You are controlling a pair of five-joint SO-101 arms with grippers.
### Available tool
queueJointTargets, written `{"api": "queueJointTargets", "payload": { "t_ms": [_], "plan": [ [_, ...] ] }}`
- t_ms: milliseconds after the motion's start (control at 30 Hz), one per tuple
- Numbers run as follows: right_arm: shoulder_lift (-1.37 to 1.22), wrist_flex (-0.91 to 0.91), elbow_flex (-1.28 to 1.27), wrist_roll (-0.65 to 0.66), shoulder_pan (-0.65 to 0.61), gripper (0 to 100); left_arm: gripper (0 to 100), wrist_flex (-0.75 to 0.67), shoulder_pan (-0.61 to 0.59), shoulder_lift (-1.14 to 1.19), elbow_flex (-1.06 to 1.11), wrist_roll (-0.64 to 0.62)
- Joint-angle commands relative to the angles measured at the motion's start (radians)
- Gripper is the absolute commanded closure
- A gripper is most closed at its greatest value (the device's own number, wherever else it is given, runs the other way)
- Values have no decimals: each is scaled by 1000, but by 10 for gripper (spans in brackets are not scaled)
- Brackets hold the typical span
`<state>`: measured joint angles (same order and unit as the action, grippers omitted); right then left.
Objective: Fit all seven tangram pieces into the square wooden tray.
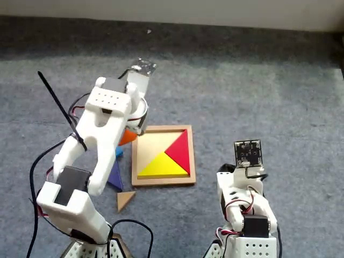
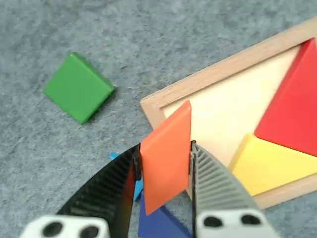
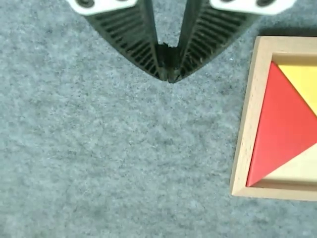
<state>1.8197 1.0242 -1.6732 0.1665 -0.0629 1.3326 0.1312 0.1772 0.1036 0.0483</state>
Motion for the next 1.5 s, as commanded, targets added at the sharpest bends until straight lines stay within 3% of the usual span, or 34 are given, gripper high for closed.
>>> {"api": "queueJointTargets", "payload": {
  "t_ms": [0,233,500,767,1000,1467],
  "plan": [
    [13,-22,-131,-5,12,985,959,2,107,-39,-7,9],
    [13,-22,-131,-5,12,985,959,-110,203,-39,151,9],
    [13,-22,-131,-5,12,985,956,-184,206,-39,248,9],
    [13,-22,-131,-5,12,985,787,-184,183,-39,252,9],
    [13,-22,-131,-5,12,985,849,-186,177,-39,266,69],
    [13,-21,-131,-5,12,985,849,-244,173,-39,294,68]
  ]
}}
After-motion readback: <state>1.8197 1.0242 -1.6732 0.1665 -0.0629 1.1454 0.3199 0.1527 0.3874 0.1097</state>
